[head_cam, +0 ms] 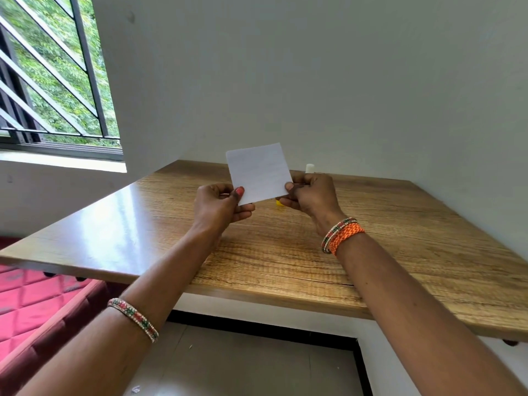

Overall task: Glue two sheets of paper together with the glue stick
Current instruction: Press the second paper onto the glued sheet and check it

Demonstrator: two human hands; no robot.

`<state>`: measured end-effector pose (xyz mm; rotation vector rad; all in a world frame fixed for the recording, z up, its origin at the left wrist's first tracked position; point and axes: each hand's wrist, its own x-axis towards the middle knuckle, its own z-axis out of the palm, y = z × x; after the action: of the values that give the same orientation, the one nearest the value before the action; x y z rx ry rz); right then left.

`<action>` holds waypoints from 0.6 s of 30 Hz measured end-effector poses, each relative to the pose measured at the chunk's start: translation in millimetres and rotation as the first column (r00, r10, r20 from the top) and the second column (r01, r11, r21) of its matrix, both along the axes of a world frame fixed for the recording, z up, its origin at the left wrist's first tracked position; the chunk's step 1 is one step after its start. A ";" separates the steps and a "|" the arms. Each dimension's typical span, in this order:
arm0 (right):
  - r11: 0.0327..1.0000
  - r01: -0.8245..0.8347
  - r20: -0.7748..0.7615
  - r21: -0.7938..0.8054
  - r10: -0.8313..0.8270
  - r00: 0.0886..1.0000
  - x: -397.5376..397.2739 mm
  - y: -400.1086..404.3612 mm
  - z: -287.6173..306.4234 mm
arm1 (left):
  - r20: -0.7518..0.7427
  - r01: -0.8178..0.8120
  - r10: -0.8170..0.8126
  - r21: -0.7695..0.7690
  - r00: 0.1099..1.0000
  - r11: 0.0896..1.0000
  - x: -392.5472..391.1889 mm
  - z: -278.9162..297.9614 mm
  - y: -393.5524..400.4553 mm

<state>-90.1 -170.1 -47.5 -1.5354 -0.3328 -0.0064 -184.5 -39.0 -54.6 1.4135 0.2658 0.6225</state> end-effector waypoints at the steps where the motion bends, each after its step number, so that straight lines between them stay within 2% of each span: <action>1: 1.000 0.000 -0.014 0.014 0.000 1.000 -0.7 -0.2 0.4 | 0.003 -0.002 0.002 0.010 1.000 1.000 0.1 0.3 -0.3; 5: 0.994 0.053 -0.006 0.093 -0.052 0.999 -5.4 -1.9 3.7 | 0.021 -0.017 0.015 0.054 1.000 0.998 1.2 0.1 -2.3; 8: 0.988 -0.016 -0.034 0.156 0.022 0.999 -9.8 -3.1 5.5 | 0.055 -0.011 0.010 0.024 0.998 1.000 1.0 1.0 -2.5; 13: 0.965 -0.251 -0.056 0.082 0.256 0.965 -25.6 1.7 2.3 | 0.081 0.017 -0.019 0.026 0.997 1.000 0.2 0.9 -3.9; 18: 0.971 -0.228 -0.055 0.069 0.232 0.971 -27.3 0.5 3.3 | 0.076 0.017 -0.023 0.075 0.997 0.997 2.2 0.2 -4.8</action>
<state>-117.4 -169.6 -44.2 -1.4246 -0.4549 0.2124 -182.2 -43.8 -54.4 1.4581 0.1689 0.6747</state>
